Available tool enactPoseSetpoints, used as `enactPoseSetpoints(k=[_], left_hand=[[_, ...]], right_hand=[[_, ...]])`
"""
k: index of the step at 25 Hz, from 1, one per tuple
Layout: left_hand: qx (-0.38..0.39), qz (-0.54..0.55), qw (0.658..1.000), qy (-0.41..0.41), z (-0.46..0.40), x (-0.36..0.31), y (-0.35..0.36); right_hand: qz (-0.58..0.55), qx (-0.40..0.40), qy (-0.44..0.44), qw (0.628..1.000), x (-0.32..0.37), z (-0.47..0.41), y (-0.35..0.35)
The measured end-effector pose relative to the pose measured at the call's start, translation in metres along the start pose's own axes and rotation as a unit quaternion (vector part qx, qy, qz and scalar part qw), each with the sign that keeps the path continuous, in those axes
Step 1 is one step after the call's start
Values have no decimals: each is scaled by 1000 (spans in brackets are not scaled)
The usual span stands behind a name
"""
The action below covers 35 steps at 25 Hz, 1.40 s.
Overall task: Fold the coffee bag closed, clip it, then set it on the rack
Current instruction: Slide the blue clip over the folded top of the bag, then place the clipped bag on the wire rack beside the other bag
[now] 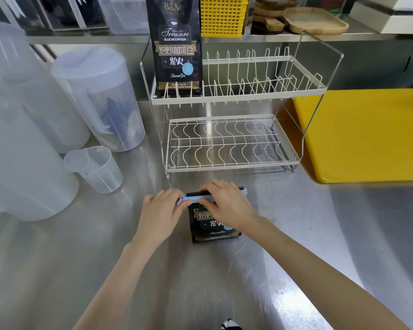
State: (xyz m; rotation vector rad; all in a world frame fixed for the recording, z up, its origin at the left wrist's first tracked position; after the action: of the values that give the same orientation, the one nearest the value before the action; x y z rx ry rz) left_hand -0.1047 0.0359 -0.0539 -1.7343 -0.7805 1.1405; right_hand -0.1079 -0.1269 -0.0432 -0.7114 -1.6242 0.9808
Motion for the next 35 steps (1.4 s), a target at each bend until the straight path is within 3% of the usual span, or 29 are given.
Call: enactPoseSetpoints(k=[5, 8, 12, 15, 18, 21, 23, 29, 35], left_hand=[[8, 83, 996, -26, 2, -2, 0], [12, 131, 991, -38, 4, 0, 2], [9, 163, 985, -51, 4, -3, 5], [10, 157, 986, -57, 4, -6, 6], [5, 199, 974, -107, 5, -8, 9], [-5, 319, 928, -195, 7, -9, 17], [7, 356, 911, -208, 13, -12, 25], [-12, 360, 908, -215, 31, -19, 43], [-53, 340, 899, -270, 34, -22, 45]], right_hand=[[-43, -3, 17, 999, -12, 6, -10], [-107, -36, 71, 991, -36, 22, -19], [-227, -59, 196, 952, -57, 44, -18], [-282, -47, 240, 928, -60, 48, -10], [-322, -64, 253, 910, -61, 46, -6], [-337, -71, 262, 901, -63, 46, -3], [-337, -72, 260, 902, -63, 47, -2], [-314, -46, 246, 916, -63, 56, 9], [-347, -82, 278, 892, -62, 65, 18]])
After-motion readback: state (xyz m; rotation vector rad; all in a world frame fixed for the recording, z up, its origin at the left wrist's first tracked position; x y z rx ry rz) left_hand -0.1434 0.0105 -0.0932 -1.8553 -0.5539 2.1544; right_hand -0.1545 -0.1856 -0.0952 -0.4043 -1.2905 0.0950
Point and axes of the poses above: each hand's wrist, its own z-axis away from the middle knuckle, its own y-axis out of the palm, x = y × z, the point moved 1 cm from there along -z, towards the middle knuckle, and after that the axes turned 3 degrees about y, right-handed, at the moved point
